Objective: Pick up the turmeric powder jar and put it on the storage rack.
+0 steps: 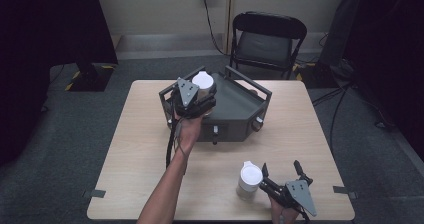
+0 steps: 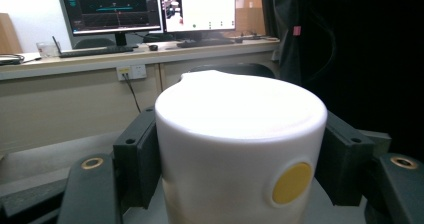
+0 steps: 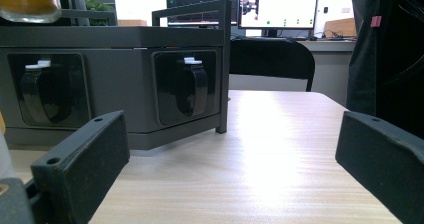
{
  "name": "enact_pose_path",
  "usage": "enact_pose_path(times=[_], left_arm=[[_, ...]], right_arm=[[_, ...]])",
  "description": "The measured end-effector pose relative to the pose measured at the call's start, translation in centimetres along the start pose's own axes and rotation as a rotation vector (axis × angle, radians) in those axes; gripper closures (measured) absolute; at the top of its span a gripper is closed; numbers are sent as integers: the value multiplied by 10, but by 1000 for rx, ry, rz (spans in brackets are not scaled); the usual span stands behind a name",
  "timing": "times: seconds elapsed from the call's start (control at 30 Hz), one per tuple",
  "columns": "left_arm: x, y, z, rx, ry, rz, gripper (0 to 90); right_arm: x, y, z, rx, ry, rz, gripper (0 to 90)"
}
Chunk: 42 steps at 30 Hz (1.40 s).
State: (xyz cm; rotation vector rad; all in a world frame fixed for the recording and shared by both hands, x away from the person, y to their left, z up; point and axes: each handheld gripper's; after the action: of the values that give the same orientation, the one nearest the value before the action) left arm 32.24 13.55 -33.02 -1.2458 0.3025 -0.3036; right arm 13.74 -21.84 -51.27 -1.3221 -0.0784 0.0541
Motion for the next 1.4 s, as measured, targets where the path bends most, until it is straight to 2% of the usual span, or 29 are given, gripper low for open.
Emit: enact_pose_path(times=[0.07,0.17,0.27,0.63,0.87,1.0,1.4], left_arm=[[3,2,-1,-9,-6,6,310],[4,8,-7,6,-26,-3,310],[6,11,-7,-8,-36,10,310],[9,14,-8,-24,-42,38,309],[8,18,-7,-31,-43,30,310],[7,21,-6,-55,-44,21,309],[7,23,-6,-56,-42,16,305]], right_arm=[[0,0,0,0,-2,1,0],[0,0,0,0,-3,1,0],[0,0,0,0,-3,1,0],[0,0,-1,0,-3,1,0],[0,0,-1,0,-3,1,0],[0,0,-1,0,-3,1,0],[0,0,0,0,-1,0,0]])
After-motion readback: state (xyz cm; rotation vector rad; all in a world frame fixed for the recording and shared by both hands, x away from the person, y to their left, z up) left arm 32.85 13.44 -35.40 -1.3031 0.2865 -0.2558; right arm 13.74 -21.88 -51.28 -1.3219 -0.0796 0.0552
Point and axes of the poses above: each handheld gripper's, and its own axes: x roughly forward along the jaws, y roughly out of its underside, z roughly to its left, and after that the axes turned 15 degrees about x, right-handed
